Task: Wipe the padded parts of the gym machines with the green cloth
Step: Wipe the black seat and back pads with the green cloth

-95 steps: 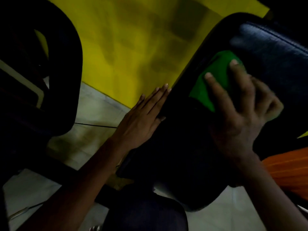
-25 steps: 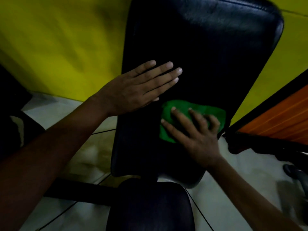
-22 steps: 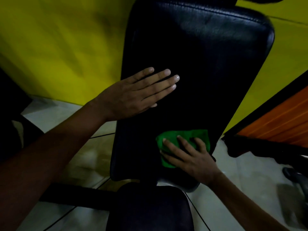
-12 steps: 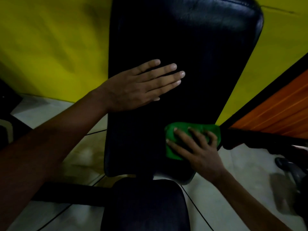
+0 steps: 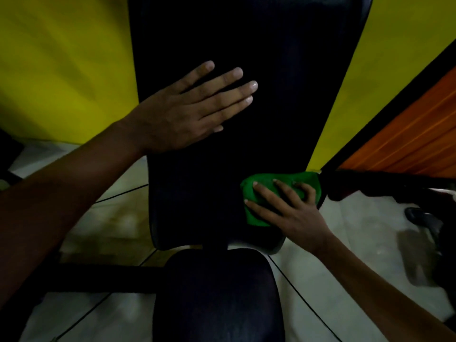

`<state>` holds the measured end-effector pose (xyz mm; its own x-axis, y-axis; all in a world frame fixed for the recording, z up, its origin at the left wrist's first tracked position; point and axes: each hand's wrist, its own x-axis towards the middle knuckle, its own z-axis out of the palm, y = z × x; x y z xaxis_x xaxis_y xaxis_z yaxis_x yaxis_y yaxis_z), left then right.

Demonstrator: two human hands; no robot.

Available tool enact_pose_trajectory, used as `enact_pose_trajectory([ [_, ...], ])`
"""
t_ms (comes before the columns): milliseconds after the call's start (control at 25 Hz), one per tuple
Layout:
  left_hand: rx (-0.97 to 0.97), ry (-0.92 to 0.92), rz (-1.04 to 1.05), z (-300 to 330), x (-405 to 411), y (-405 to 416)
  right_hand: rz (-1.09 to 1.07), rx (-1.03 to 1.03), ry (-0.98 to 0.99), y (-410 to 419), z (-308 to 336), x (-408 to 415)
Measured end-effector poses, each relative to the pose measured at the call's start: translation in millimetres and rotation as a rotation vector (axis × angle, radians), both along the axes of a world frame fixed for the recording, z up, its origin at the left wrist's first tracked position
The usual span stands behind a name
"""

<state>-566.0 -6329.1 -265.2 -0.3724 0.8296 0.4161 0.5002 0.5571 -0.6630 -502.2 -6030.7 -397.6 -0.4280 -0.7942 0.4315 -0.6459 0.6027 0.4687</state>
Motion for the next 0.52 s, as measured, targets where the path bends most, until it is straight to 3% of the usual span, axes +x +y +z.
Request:
enact_pose_trajectory([
  [120,0.0,-0.001,0.006,-7,1,1,0.047,0.091,-0.033,8,-2,5],
  [320,-0.01,-0.044,0.017,-33,12,4,-0.137,-0.255,0.062,-6,15,-2],
  [520,-0.006,-0.028,0.03,-36,13,3,-0.004,0.047,0.014,9,-35,16],
])
